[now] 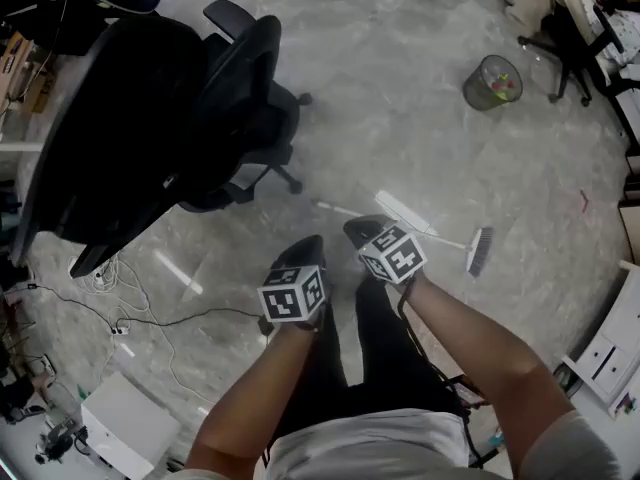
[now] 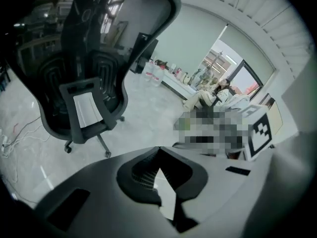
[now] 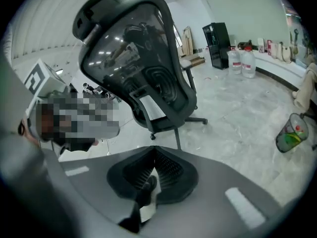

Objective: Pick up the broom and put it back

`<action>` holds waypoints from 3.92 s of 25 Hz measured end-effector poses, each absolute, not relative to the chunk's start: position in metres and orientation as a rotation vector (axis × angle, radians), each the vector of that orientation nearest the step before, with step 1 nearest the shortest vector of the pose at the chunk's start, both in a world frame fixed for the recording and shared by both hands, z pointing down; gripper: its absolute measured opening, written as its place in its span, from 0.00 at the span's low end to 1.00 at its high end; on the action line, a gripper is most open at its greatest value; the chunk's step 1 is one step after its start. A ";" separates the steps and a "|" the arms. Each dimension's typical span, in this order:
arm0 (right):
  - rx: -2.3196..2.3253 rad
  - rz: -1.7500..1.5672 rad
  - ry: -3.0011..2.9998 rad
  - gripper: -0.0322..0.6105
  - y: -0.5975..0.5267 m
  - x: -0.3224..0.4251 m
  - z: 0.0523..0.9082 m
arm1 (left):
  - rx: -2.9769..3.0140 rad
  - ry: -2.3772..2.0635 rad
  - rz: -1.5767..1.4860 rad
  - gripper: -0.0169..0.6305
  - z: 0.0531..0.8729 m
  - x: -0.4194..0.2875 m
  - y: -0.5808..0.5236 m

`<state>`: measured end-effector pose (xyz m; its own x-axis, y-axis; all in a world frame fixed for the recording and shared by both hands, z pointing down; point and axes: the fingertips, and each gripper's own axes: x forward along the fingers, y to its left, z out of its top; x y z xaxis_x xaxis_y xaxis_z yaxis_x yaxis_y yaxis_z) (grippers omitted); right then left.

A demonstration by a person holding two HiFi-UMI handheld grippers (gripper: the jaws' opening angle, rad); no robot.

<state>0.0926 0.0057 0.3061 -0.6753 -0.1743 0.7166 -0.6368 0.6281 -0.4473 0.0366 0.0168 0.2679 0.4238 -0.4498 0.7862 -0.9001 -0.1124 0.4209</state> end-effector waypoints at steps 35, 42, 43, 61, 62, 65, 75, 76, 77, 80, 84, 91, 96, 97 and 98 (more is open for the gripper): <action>0.263 0.488 -1.748 0.20 0.014 0.008 1.012 | 1.553 -1.069 0.639 0.04 0.889 -0.080 0.029; 0.243 0.460 -1.743 0.20 0.013 0.004 1.013 | 1.556 -1.050 0.659 0.04 0.897 -0.072 0.015; 0.243 0.453 -1.744 0.19 0.012 0.003 1.013 | 1.559 -1.048 0.664 0.04 0.898 -0.070 0.012; 0.310 0.425 -1.954 0.19 -0.007 0.013 0.819 | 1.606 -1.060 0.707 0.04 0.766 -0.037 -0.012; 0.323 0.421 -1.977 0.19 -0.013 0.018 0.792 | 1.618 -1.063 0.708 0.04 0.745 -0.032 -0.018; 0.381 0.396 -2.038 0.18 -0.036 0.036 0.707 | 1.651 -1.074 0.707 0.04 0.678 -0.018 -0.039; 0.514 0.321 -2.191 0.18 -0.076 0.068 0.424 | 1.744 -1.090 0.678 0.04 0.445 0.014 -0.059; 0.518 0.314 -2.200 0.18 -0.077 0.066 0.403 | 1.749 -1.092 0.675 0.04 0.426 0.013 -0.059; 0.523 0.310 -2.209 0.18 -0.078 0.062 0.384 | 1.754 -1.095 0.670 0.04 0.409 0.012 -0.059; 0.538 0.311 -2.230 0.18 -0.073 0.044 0.335 | 1.760 -1.105 0.656 0.04 0.362 0.000 -0.050; 0.556 0.289 -2.267 0.18 -0.074 0.012 0.275 | 1.751 -1.148 0.618 0.04 0.307 -0.023 -0.039; 0.570 0.308 -2.284 0.19 -0.081 -0.057 0.214 | 1.744 -1.192 0.573 0.04 0.238 -0.074 -0.028; 0.618 0.355 -2.255 0.19 -0.103 -0.109 0.202 | 1.718 -1.244 0.522 0.04 0.215 -0.131 -0.023; 0.626 0.367 -2.245 0.19 -0.106 -0.113 0.202 | 1.714 -1.248 0.518 0.04 0.212 -0.136 -0.021; 0.633 0.381 -2.231 0.19 -0.110 -0.115 0.204 | 1.714 -1.251 0.517 0.04 0.209 -0.140 -0.021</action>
